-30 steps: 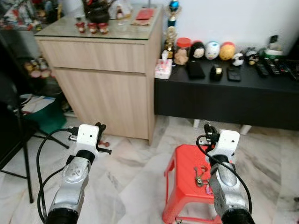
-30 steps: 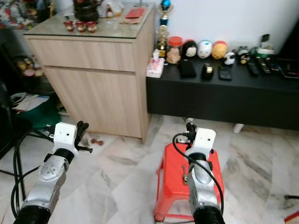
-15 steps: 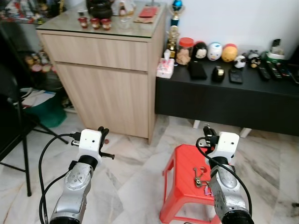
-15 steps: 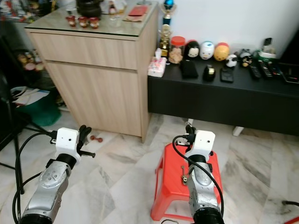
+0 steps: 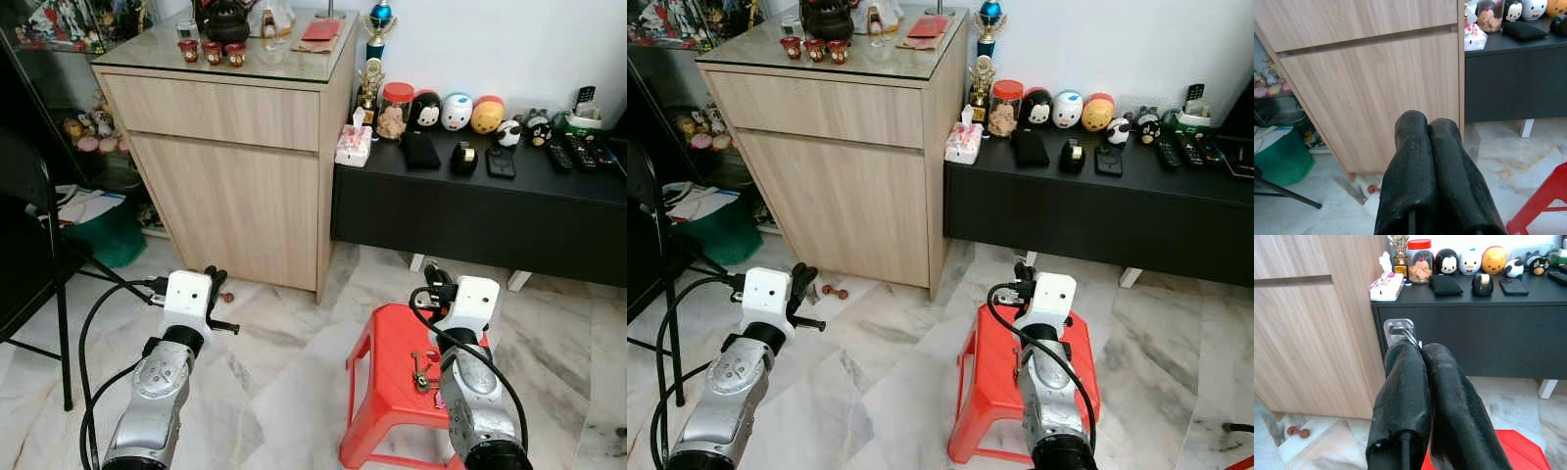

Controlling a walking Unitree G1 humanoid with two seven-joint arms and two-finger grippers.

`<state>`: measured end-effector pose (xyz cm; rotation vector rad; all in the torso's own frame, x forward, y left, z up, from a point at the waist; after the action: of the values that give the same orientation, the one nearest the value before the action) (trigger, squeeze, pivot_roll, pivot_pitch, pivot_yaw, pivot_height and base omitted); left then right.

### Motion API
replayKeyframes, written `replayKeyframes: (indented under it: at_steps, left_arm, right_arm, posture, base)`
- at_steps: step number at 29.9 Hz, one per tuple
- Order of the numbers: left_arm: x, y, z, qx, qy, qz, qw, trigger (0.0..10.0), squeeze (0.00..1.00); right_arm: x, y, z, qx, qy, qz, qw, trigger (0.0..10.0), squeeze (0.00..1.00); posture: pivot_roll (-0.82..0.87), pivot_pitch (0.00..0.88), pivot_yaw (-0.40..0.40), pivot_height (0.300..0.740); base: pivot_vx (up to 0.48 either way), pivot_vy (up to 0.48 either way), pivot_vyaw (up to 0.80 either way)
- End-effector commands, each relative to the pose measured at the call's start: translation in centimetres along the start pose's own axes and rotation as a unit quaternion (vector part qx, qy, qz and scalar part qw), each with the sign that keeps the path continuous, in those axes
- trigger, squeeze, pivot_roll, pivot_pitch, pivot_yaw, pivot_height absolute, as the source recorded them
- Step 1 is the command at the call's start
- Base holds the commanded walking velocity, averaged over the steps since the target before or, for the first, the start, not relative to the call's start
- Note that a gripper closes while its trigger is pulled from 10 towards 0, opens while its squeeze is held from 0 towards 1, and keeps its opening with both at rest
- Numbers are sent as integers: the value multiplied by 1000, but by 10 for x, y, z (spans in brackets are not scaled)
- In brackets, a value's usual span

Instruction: Hang keys on a hook

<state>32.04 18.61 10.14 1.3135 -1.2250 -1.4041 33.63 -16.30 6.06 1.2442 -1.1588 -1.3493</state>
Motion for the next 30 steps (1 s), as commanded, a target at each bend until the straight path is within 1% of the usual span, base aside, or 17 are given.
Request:
replayKeyframes:
  at_steps: [1,8,19,30]
  left_arm:
    - [0,0,1,-3,-1,5,1000,10000,0]
    - [0,0,3,-6,-1,7,1000,10000,0]
    - [5,-1,4,-8,-7,12,1000,10000,0]
    - [4,-1,4,-10,-7,13,1000,10000,0]
  right_arm:
    - [-3,7,-3,9,3,-2,1000,10000,0]
    - [-1,4,0,5,2,0,1000,10000,0]
    - [-4,3,0,2,8,2,1000,10000,0]
    - [-6,2,1,-1,10,2,1000,10000,0]
  posture:
    - [46,0,-10,740]
    - [49,0,-10,740]
    - [49,0,-15,740]
    - [51,0,-13,740]
  base:
    - [-255,0,0]
    - [-294,0,0]
    - [-303,0,0]
    - [-302,0,0]
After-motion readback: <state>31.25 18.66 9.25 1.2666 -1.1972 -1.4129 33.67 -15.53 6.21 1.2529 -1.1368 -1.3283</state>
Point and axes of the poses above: a point about 5 cm out from each wrist's last joint towards the gripper, its own z axis pointing back from the gripper into the wrist, its own y axis along the axis of the wrist's last joint, x = y × z, the point moved 3 cm from there along -z, pointing out of the wrist towards the gripper, and after that the axes turned 1 degree about z, right-handed, at the moved point
